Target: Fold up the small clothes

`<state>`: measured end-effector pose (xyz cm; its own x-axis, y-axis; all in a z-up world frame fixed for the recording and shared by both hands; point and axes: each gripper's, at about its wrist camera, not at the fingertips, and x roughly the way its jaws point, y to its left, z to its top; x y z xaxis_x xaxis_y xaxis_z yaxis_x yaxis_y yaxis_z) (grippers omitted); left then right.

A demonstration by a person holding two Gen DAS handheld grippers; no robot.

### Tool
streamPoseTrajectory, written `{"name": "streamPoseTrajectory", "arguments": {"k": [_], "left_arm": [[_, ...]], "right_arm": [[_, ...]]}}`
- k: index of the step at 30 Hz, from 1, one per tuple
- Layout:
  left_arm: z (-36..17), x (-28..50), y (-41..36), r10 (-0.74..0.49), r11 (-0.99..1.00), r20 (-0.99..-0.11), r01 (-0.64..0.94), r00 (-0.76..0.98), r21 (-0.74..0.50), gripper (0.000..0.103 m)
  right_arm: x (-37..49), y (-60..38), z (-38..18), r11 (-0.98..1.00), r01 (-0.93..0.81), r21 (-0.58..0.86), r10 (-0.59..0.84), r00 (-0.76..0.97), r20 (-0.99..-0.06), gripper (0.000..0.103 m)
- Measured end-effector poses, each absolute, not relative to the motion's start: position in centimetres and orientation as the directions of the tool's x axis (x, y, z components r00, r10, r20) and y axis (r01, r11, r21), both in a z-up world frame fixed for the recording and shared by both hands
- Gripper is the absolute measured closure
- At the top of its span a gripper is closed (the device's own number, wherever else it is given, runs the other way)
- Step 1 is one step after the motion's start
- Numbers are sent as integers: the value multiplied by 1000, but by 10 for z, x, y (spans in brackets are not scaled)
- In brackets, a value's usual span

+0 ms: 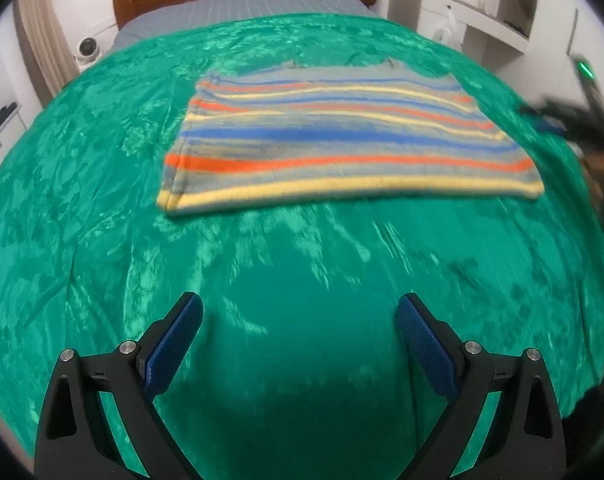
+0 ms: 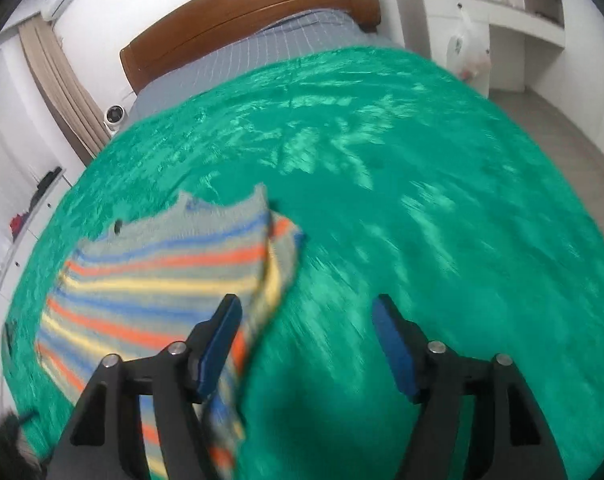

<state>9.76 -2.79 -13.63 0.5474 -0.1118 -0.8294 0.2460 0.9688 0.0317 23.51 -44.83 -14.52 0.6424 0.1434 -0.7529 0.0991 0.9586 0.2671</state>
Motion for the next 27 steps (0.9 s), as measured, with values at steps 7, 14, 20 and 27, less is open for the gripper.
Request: {"name": "streamPoseTrajectory", "arguments": {"k": [7,14,20,27], "left_arm": [[-124,109,-54,-145,948,-793,314,592,61,5],[-136,114,-181,-247,746,-791,631,559,212,5],[-179,126,-294,-246,588,-801,741,546,324,21],[-164,144,-280,-276,721,-782,659,559,216,93]], "right_arm": [[156,-458,-161,962,94,255,143,624,-769,30],[137,-472,-155,915,92,394,253,629,-735,30],[144,-490,-140,884,73,461,320,624,-713,29],[206,-488,-146,835,20,550,452,547,-704,28]]}}
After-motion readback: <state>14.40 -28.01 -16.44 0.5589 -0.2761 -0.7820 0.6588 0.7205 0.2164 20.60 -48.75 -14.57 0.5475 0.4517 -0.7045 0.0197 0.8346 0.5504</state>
